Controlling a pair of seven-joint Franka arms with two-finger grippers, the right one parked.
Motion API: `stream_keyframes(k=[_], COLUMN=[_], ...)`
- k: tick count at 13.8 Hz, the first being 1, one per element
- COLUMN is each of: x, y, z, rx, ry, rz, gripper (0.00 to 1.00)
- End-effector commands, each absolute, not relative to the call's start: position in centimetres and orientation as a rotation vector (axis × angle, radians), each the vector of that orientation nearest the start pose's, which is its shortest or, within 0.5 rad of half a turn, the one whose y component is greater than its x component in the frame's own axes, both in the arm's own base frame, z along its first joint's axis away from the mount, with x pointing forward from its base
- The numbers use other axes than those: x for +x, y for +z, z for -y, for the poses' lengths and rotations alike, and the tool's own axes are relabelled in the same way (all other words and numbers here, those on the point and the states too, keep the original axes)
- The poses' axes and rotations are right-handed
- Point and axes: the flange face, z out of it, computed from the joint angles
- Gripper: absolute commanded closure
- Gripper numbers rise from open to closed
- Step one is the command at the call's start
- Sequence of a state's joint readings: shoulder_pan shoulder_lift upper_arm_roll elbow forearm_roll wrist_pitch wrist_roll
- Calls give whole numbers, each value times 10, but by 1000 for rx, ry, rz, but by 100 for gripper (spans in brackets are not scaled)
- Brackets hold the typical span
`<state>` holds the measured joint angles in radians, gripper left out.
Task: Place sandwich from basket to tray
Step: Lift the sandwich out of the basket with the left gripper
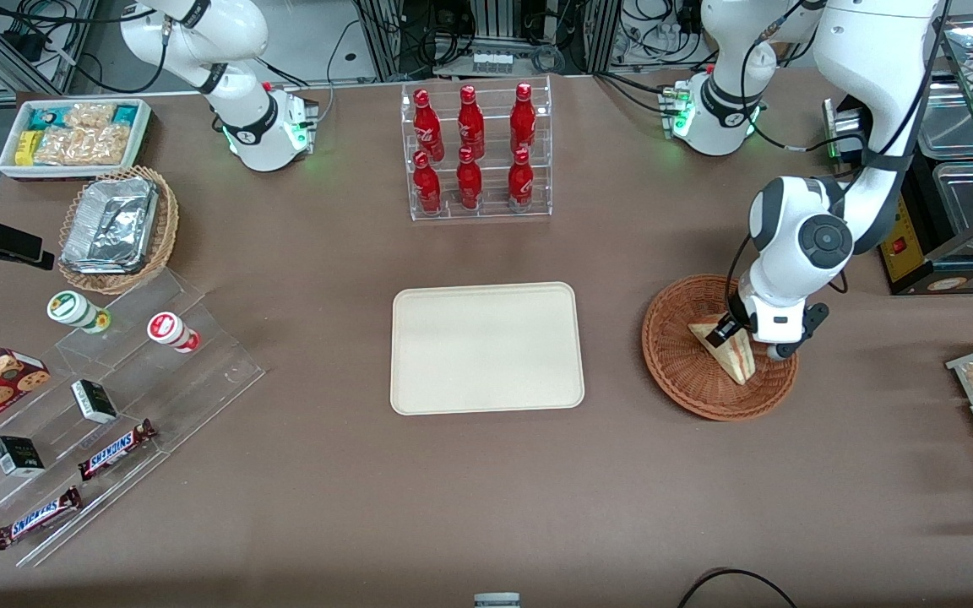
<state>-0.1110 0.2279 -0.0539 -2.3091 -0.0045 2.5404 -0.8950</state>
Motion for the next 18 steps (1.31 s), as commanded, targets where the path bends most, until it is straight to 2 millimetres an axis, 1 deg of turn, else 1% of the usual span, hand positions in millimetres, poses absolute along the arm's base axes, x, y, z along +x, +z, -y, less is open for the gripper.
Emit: stream_keyframes(k=[1,2,3,4,5,6,7,9,10,11,12,14,16,18], x=[529,534,544,556,564,572,575,582,584,587,587,582,578,576], y=[266,277,293,308,316,324,329,341,343,344,340,336,333,328], z=[89,90,92,98,104,111,124,151,166,189,214,251,284,327], rx=[-2958,-2957,-2949,-2940,-2929,-2933,-2946,-2997,-3016,-3032,-3035,-3049,-3067,-3087], ry=[-48,-44,-25,17,65,71,79,103,120,125,140,156,145,139], rz=[1152,1145,1138,1121,1097,1077,1033,847,773,703,638,542,479,434], gripper=[100,100,100,100,100,100,100,100,100,100,100,100,100,100])
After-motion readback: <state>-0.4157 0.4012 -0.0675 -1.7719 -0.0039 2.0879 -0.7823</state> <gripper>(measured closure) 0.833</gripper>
